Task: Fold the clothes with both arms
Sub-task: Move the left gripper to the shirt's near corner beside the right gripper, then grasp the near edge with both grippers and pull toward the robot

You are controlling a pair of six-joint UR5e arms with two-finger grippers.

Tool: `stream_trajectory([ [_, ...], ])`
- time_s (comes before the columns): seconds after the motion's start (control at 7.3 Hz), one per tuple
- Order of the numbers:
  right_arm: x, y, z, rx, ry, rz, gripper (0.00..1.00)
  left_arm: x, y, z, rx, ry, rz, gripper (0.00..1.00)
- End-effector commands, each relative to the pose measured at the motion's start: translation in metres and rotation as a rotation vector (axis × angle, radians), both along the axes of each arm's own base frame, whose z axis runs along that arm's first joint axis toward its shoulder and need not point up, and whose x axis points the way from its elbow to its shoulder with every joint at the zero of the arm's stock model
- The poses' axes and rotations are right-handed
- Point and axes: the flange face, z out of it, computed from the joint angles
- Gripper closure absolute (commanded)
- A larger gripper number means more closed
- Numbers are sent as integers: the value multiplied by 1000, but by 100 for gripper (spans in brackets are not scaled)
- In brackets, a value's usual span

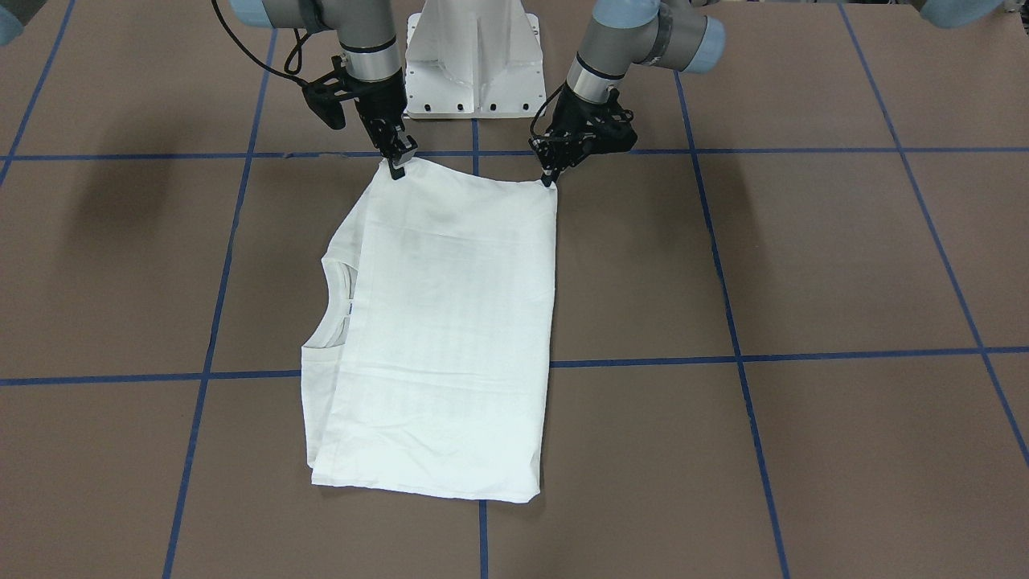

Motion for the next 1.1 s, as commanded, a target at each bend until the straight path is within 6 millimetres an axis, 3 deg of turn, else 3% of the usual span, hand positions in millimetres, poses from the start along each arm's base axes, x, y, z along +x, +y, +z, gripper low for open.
stream_trajectory([
  [0.0,0,0,-3,1,-5,0,100,-7,0,-13,4,28,3,100],
  [0.27,14,4,-15,7,-37,-4,100,-36,9,-40,4,96,1,100],
  [0.69,37,28,-38,10,-54,-44,100,-52,59,-75,-134,205,18,100],
  [0.96,84,39,-39,19,-86,-60,100,-84,76,-113,-207,283,18,100],
])
